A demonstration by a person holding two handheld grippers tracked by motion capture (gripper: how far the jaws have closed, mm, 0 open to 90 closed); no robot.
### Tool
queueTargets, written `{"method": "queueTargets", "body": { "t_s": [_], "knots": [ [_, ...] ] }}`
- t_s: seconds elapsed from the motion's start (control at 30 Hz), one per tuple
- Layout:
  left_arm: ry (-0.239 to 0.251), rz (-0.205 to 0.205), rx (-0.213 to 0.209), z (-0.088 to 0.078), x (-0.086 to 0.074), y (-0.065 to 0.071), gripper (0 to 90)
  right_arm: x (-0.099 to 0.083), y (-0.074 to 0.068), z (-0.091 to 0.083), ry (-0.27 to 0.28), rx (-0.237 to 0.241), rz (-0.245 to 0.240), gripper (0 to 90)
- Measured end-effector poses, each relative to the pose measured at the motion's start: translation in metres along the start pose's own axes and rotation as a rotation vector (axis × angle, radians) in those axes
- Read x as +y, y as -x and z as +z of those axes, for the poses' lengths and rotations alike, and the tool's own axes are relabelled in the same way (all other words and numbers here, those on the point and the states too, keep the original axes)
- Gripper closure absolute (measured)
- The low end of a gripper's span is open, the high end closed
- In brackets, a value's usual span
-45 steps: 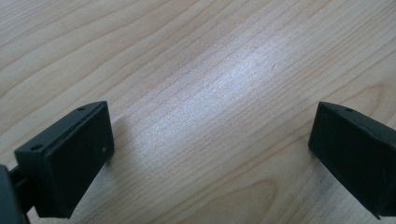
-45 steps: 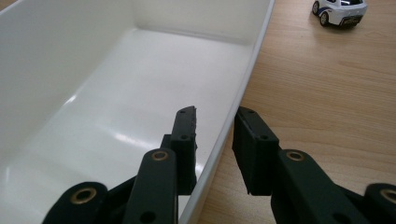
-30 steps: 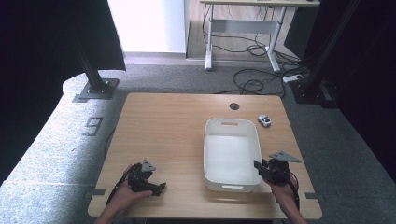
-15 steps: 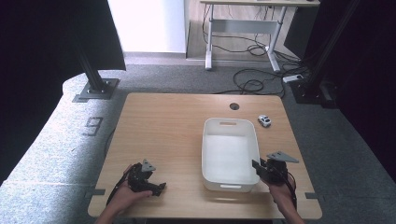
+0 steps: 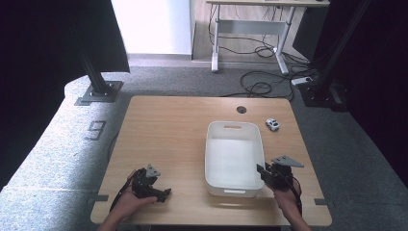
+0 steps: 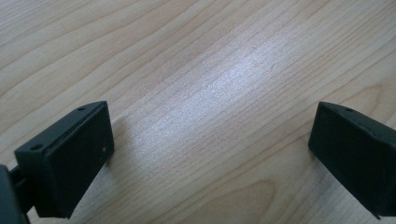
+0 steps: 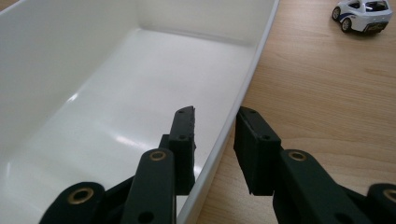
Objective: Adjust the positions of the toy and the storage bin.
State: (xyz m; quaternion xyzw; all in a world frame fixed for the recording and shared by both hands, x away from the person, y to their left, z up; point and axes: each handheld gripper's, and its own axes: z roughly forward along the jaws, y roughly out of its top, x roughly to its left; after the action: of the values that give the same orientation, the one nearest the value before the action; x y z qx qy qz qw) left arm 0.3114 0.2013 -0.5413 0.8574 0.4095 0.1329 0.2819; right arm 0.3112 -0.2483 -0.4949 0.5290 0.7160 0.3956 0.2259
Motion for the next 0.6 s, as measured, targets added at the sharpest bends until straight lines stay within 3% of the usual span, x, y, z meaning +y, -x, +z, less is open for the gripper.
{"method": "queueTargets", "body": {
  "t_s": [0.6],
  "knots": [
    [0.000,0.007,-0.005,0.0006,0.0007,-0.0001,0.1,0.0018,-0.0064,0.0050,0.016,-0.020,0.015,70.9]
  ]
}}
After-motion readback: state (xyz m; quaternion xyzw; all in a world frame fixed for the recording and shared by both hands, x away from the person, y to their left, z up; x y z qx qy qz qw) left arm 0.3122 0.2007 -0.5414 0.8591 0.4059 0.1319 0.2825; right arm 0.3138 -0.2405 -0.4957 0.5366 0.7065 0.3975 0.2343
